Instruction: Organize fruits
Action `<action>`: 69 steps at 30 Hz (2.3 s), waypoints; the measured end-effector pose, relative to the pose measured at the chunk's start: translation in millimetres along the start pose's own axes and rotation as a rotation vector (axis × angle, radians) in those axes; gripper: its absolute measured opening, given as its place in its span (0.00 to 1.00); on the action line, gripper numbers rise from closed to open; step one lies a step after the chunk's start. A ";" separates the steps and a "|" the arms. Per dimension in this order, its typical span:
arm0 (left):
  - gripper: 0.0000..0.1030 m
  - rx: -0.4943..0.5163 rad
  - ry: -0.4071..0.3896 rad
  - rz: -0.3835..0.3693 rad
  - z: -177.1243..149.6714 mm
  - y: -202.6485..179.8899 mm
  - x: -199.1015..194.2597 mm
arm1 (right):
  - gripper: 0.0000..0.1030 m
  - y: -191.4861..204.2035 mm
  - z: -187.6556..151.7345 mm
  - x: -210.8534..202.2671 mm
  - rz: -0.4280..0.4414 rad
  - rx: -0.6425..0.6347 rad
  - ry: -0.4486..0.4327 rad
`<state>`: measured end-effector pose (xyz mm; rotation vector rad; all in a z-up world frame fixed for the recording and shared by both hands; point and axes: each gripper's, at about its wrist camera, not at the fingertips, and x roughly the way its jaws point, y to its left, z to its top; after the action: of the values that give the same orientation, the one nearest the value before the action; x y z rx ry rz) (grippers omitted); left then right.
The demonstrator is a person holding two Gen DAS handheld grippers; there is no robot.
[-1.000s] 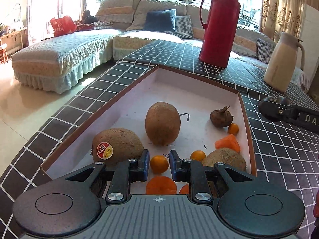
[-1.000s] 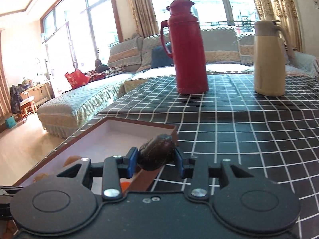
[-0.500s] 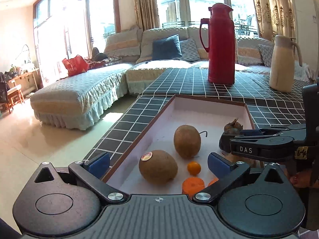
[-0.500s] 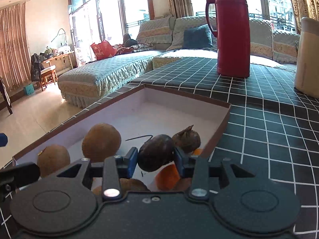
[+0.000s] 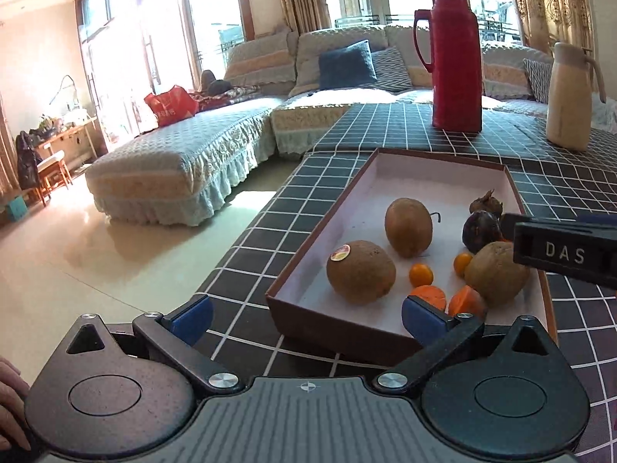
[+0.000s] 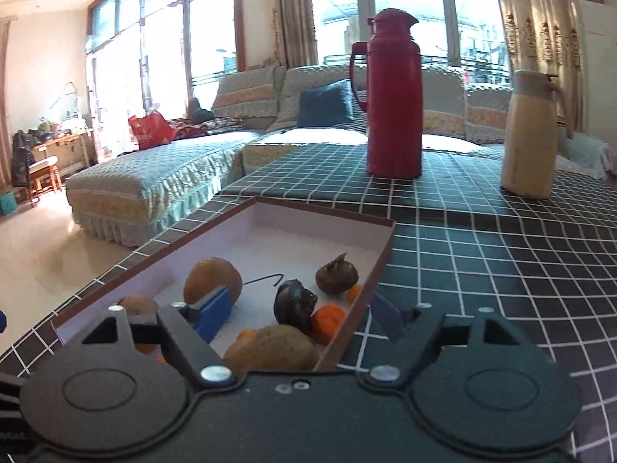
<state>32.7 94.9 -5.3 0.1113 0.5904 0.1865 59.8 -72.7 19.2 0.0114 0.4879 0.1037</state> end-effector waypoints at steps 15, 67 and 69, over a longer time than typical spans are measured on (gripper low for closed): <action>1.00 -0.029 0.099 -0.020 -14.1 53.2 1.1 | 1.00 54.1 -38.7 -46.6 -0.186 0.078 0.064; 1.00 -0.020 0.065 -0.104 -3.1 47.3 -8.1 | 1.00 52.2 -35.2 -43.1 -0.177 0.135 0.152; 1.00 -0.019 0.066 -0.105 -2.8 47.3 -8.2 | 1.00 52.1 -35.4 -43.4 -0.177 0.134 0.152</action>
<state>17.7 139.5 4.2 0.0557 0.6583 0.0939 0.1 -25.9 10.0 0.0923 0.6447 -0.1025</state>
